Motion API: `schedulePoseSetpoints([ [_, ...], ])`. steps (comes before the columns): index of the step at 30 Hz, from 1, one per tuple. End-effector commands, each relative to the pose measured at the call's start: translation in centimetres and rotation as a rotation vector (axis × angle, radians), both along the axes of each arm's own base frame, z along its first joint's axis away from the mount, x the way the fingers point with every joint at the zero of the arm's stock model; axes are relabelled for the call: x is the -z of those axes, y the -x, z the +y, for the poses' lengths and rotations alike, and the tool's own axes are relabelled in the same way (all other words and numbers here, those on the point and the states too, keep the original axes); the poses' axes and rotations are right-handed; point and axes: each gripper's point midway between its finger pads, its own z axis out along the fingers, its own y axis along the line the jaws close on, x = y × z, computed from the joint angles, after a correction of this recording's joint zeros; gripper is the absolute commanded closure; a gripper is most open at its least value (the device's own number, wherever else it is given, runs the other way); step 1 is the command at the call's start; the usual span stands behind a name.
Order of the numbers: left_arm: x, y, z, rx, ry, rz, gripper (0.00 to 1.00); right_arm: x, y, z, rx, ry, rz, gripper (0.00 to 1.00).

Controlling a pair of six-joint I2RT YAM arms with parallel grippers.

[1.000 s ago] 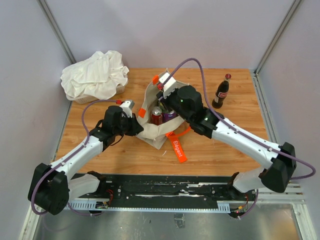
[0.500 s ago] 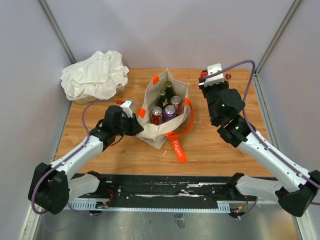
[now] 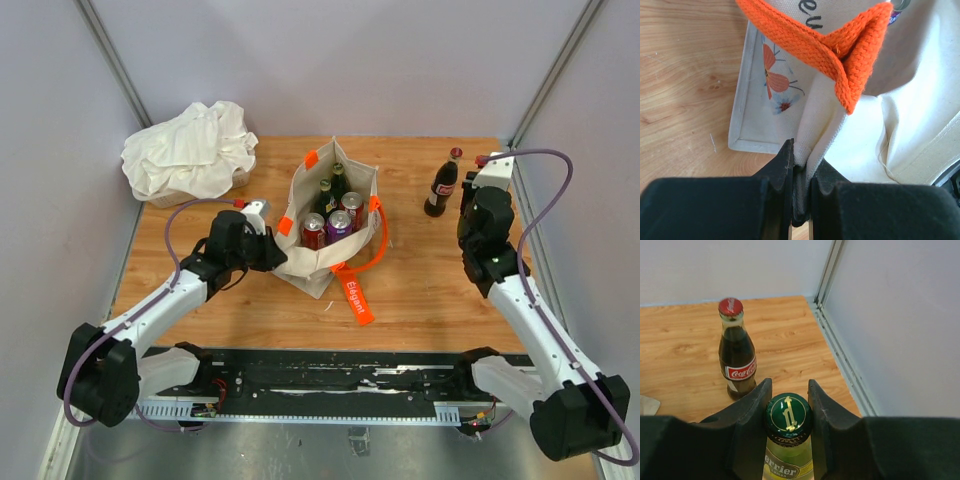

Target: Take the beverage out of the canvas bag

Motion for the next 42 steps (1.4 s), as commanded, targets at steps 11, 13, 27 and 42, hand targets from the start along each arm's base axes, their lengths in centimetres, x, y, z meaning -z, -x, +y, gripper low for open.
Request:
schedulePoseSetpoints([
  [11,3.6,1.4,1.2,-0.024,-0.095,0.114,0.99,1.6,-5.2,1.3,-0.184,-0.229,-0.198,0.99],
  [13,3.7,1.3,1.3,-0.029,-0.099,0.115,1.0,1.8,-5.7,1.5,-0.197,-0.223,-0.201,0.99],
  [27,3.8,1.1,1.3,-0.034,-0.102,0.12,0.99,6.2,-7.4,1.5,-0.194,-0.174,-0.113,0.99],
  [42,3.9,1.1,1.2,-0.025,-0.104,0.124,1.0,11.0,-4.9,1.1,-0.174,-0.172,0.009,0.31],
])
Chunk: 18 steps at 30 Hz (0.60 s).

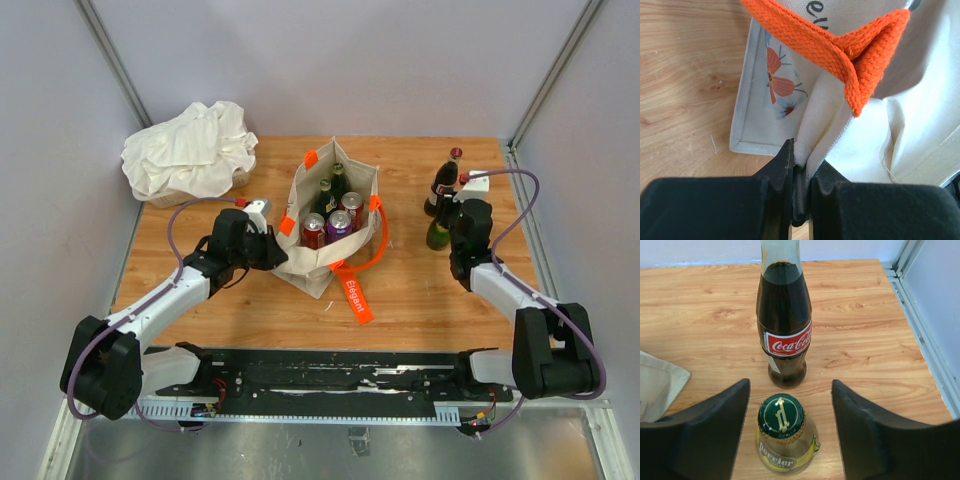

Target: Take the beverage out of the canvas bag

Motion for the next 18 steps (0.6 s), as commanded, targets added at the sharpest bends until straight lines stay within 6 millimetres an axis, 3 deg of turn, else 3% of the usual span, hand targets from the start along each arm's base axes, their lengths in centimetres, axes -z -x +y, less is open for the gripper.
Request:
schedulePoseSetpoints([
  [1,3.3,1.5,1.3,-0.015,-0.095,0.104,0.99,-2.2,0.8,-1.2,0.044,-0.009,-0.069,0.25],
  [3,3.3,1.6,1.3,-0.013,-0.094,0.104,0.99,-2.9,1.2,-1.3,0.05,-0.011,-0.076,0.18],
  [6,3.1,1.6,1.2,-0.012,-0.093,0.101,1.0,-4.5,1.8,-1.0,0.03,-0.003,-0.09,0.16],
  [11,3.0,1.6,1.3,-0.014,-0.091,0.098,0.99,-10.8,3.0,0.4,-0.02,0.007,-0.138,0.16],
  [14,2.9,1.6,1.2,-0.015,-0.085,0.096,1.0,-14.8,3.5,2.8,-0.109,0.013,-0.148,0.16],
  [18,2.7,1.7,1.1,-0.012,-0.076,0.093,0.99,-19.0,4.2,8.0,-0.263,0.072,-0.153,0.18],
])
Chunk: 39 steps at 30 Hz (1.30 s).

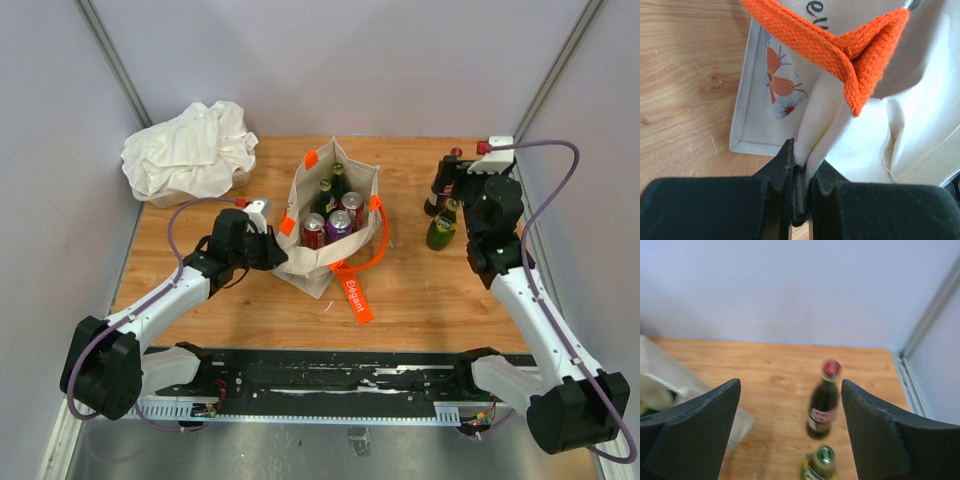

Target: Take the beverage out of the canvas bag

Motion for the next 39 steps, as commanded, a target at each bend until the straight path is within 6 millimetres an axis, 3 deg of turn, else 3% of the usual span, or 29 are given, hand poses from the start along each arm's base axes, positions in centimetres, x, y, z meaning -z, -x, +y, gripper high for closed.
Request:
schedulePoseSetpoints([
  [1,2.8,1.7,1.1,-0.013,-0.076,0.093,1.0,-3.0,1.6,6.0,-0.185,0.118,0.04,0.18],
  [5,2.6,1.8,1.2,-0.016,-0.076,0.088,0.99,-4.2,2.0,12.1,-0.348,0.171,0.083,0.2],
  [8,2.6,2.0,1.3,-0.018,-0.075,0.086,0.99,-3.3,2.3,16.4,-0.466,0.2,0.148,0.22],
  [12,2.6,2.1,1.4,-0.017,-0.073,0.084,1.0,0.3,2.4,20.9,-0.589,0.235,0.27,0.24],
  [18,2.5,2.1,1.4,-0.015,-0.075,0.079,1.0,6.5,3.1,25.5,-0.721,0.244,0.456,0.23],
  [22,2.6,2.1,1.4,-0.009,-0.079,0.078,1.0,10.0,3.3,27.6,-0.777,0.226,0.544,0.2],
  [29,2.9,1.9,1.2,-0.006,-0.08,0.084,0.99,14.1,2.7,29.5,-0.816,0.238,0.618,0.12],
  [39,2.8,1.6,1.1,-0.004,-0.083,0.082,0.99,16.7,2.6,31.3,-0.856,0.272,0.667,0.12],
])
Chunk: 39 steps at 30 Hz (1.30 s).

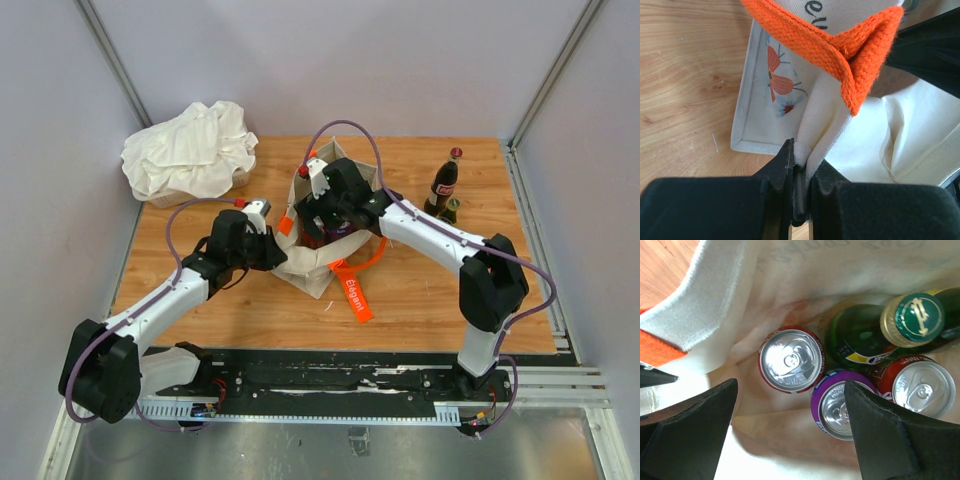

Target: Take the beverage out of the canvas bag

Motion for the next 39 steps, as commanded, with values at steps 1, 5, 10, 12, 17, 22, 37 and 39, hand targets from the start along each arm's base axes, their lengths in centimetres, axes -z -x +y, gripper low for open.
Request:
schedulePoseSetpoints([
  [1,3.1,1.4,0.9,0.002,-0.081,0.094,0.99,-0.7,0.1,2.1,-0.044,-0.022,-0.009,0.12],
  [5,3.2,1.4,0.9,0.005,-0.084,0.097,0.99,0.1,-0.1,2.7,-0.059,-0.006,-0.003,0.12],
  [10,3.3,1.4,1.0,0.001,-0.086,0.096,0.99,1.1,-0.4,3.0,-0.058,0.017,0.008,0.12],
  [12,3.3,1.4,1.0,-0.004,-0.085,0.097,1.0,1.7,-0.5,2.9,-0.053,0.028,0.013,0.12],
  [17,3.4,1.4,1.0,-0.005,-0.085,0.1,0.99,3.2,-0.5,2.7,-0.049,0.058,0.03,0.13],
  [22,3.5,1.4,1.0,-0.003,-0.088,0.103,1.0,4.1,-0.7,2.8,-0.046,0.073,0.043,0.13],
  [37,3.4,1.6,1.1,-0.014,-0.078,0.102,1.0,7.5,1.0,1.3,-0.047,0.149,0.125,0.16],
  [39,3.3,1.6,1.1,-0.016,-0.076,0.102,0.99,7.9,1.1,1.2,-0.047,0.161,0.134,0.18],
])
